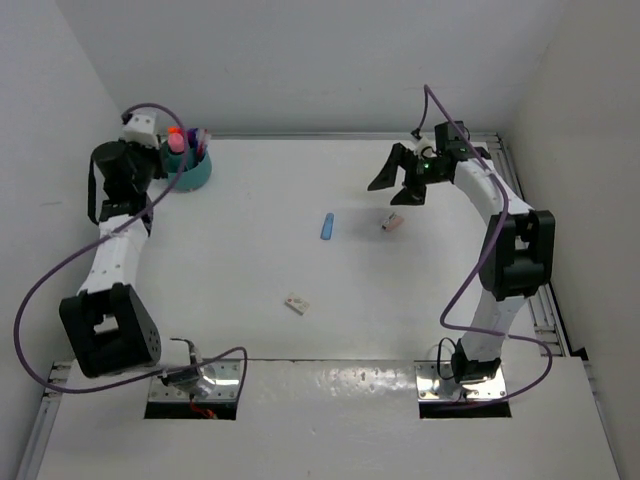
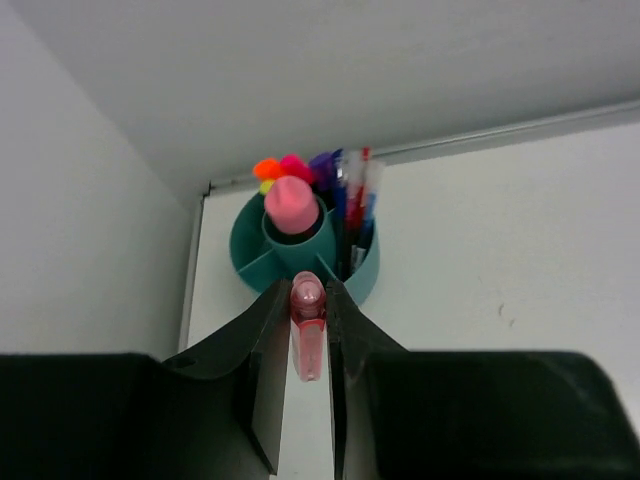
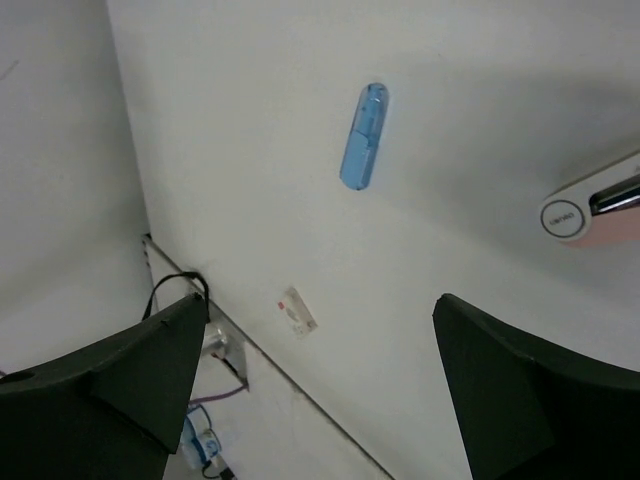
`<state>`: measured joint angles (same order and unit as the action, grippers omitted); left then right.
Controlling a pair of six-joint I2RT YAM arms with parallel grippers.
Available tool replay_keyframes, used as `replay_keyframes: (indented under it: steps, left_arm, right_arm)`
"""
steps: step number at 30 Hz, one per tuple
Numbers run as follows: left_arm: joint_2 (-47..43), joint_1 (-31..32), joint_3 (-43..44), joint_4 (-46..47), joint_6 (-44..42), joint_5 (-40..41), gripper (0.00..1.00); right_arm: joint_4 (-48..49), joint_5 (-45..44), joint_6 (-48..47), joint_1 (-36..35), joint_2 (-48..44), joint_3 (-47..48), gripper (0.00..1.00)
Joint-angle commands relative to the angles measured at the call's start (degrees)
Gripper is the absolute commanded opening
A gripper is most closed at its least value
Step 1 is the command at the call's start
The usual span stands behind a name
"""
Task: Sort the stationery into containers
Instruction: Place the stationery into the container
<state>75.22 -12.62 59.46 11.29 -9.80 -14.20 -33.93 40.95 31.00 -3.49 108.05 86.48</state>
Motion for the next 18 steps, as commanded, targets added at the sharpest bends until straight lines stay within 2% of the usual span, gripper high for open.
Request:
replay_keyframes:
  steps: [1,6,9,14,18]
  left_arm:
    - [4.13,-5.72,5.13,4.52,11.80,-6.19,0.00]
    - [14.33,-10.75,10.84,11.81,22.18,-11.55,0.00]
    - [18.99,-11.20,13.39,16.56,26.58,-13.66,0.00]
    - [23.30,-9.35,14.81,20.17,23.26,-11.30,0.00]
    - [26.99,-8.91,15.33,21.67,24.12,-6.65,0.00]
  right_arm:
    - [-1.58,-2.54,-4.55,0.50,-1.61,0.45,0.92]
    - [-1.40,-2.45,-4.29,0.32,-1.35,0.80,0.92]
    - [-1.22,-2.36,-4.29,0.32,-1.88,-0.25,0.92]
    - [-1.22,-2.71,-5.51,0.50,-3.37,-2.45,0.92]
    - [-1.57,-2.72,-5.60,1.73,-3.72,-3.33,0.92]
